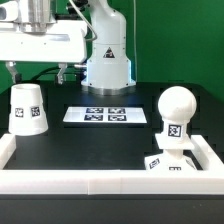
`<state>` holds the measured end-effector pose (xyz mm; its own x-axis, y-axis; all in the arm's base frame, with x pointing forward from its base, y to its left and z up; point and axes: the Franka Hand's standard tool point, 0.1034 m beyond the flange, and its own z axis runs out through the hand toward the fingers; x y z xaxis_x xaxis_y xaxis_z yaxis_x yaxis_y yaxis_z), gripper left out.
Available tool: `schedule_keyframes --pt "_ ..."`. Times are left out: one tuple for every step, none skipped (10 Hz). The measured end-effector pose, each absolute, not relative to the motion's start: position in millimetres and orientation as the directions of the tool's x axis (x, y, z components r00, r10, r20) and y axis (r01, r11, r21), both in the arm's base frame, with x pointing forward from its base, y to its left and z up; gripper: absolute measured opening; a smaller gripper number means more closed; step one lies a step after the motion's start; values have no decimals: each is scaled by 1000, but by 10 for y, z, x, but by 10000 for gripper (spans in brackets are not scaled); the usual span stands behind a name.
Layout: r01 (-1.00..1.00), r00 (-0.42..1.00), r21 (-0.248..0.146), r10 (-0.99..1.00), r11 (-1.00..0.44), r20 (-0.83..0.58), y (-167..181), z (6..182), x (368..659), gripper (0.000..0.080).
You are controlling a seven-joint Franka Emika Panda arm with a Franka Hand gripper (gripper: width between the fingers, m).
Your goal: Assemble lamp
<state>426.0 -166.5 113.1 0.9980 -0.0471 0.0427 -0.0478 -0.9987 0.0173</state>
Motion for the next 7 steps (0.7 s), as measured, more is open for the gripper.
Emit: schedule_keyframes --pt "-49 998 15 -48 -999 38 -1673 1107 4240 699" --pt "-58 998 11 -58 -998 24 -1698 1047 4179 699" --pt "-63 998 7 -63 -998 25 -1682 1040 4102 699" --pt "-65 998 6 -65 -998 24 -1673 1019 4018 699" --pt "-68 998 5 -68 -998 18 -1670 979 3940 699" --pt "-68 998 4 -68 -998 13 -1659 960 3908 699" --pt "-67 998 5 -66 -998 11 -1660 950 3903 699"
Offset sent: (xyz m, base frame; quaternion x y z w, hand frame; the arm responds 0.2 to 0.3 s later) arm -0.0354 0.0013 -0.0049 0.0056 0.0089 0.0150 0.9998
